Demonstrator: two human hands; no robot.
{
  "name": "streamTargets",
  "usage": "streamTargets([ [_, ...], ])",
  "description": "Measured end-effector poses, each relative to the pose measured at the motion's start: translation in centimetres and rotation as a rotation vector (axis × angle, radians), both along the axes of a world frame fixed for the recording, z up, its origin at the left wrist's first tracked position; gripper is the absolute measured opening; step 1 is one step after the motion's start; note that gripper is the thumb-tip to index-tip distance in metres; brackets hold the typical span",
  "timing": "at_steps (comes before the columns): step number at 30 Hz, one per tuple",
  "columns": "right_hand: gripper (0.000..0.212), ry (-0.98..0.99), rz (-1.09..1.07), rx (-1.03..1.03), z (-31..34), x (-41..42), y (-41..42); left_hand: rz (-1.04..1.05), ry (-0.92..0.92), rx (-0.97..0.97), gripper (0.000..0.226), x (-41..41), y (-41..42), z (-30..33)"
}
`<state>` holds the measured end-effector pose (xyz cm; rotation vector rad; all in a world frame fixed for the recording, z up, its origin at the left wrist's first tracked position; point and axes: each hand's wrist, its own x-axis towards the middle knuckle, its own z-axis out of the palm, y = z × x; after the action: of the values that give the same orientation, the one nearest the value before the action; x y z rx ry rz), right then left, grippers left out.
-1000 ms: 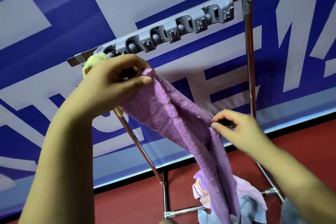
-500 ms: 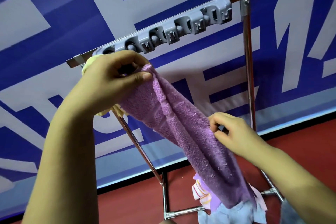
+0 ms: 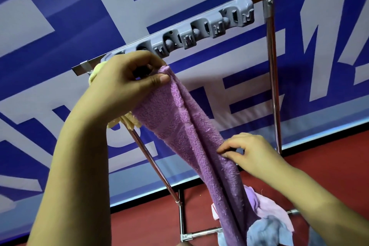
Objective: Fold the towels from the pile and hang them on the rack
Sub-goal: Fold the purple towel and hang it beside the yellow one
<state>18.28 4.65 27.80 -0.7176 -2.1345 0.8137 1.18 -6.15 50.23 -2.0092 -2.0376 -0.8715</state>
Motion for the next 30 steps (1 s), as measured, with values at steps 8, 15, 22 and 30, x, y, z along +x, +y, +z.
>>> streamTargets([
  [8,0.031,0.167,0.005,-0.078,-0.8,-1.0,-1.7,0.046,-0.018,0.054,0.008,0.3,0.2,0.3],
  [15,0.032,0.146,-0.027,0.012,-1.1,-1.9,-3.3,0.083,-0.038,0.095,0.009,0.5,0.5,0.2],
  [22,0.014,0.257,0.039,-0.145,-1.0,-1.6,-1.4,0.037,0.004,0.092,0.005,-0.3,-0.1,0.4],
  [30,0.015,0.357,0.166,-0.55,-1.1,-0.7,0.2,0.069,0.015,0.094,0.01,-1.7,0.5,-1.1],
])
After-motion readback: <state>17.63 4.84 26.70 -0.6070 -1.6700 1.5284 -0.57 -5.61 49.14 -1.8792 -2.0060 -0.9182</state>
